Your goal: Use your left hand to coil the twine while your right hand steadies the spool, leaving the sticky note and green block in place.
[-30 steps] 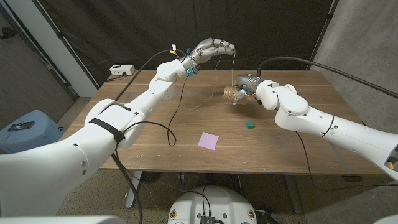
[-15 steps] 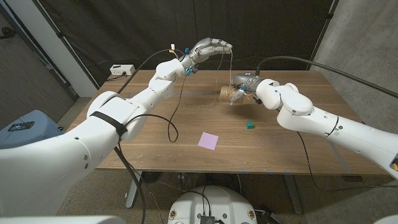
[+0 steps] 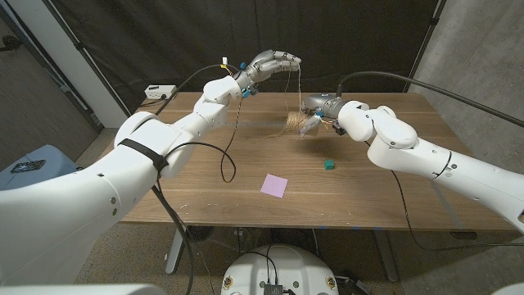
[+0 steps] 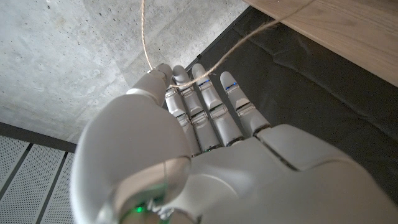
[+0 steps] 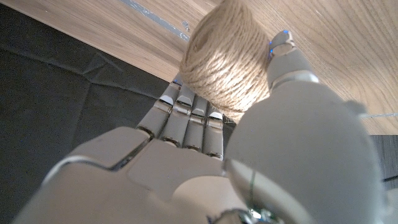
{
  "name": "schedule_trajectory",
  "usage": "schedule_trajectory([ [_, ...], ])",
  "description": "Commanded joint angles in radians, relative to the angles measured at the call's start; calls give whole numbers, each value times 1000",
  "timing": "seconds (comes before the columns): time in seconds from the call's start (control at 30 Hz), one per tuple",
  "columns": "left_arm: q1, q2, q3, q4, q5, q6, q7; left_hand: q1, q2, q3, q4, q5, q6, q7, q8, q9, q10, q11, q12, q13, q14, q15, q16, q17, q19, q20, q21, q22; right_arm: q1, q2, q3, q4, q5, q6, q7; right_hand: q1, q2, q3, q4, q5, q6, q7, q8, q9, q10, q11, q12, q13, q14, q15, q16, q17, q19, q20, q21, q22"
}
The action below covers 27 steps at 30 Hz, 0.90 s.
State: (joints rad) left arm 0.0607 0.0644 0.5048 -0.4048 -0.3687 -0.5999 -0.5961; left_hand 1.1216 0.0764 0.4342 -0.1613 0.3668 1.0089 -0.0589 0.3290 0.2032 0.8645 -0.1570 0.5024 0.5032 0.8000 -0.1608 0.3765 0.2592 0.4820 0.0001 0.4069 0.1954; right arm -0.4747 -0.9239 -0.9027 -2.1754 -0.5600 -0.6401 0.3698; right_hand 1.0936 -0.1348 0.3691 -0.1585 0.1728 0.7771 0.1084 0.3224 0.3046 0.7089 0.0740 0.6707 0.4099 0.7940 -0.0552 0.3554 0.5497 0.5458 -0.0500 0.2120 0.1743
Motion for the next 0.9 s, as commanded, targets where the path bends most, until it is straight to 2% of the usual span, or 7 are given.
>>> schedule_trajectory([
  [0.03,-18,-4,1,31,17,35,33,0,3,-5,0,10,4,-3,-3,3,4,-2,-7,4,4,-1,-6,4,-2,0,5,0,-12,-21,24,-47,1,7,-8,115,145,-1,2,5,175,-164,6,2,176,-170,1,5,37,-166,-2,2,5,-13,-4,4],
  [0.9,-41,-17,39,45,46,153,135,3,6,-4,-1,12,6,2,-5,3,12,-2,-12,9,9,1,-9,5,-4,-1,9,0,-58,-75,106,-117,78,57,-50,121,146,-6,0,5,180,-164,7,2,183,-172,1,8,46,-168,-4,8,5,-16,-4,4],
])
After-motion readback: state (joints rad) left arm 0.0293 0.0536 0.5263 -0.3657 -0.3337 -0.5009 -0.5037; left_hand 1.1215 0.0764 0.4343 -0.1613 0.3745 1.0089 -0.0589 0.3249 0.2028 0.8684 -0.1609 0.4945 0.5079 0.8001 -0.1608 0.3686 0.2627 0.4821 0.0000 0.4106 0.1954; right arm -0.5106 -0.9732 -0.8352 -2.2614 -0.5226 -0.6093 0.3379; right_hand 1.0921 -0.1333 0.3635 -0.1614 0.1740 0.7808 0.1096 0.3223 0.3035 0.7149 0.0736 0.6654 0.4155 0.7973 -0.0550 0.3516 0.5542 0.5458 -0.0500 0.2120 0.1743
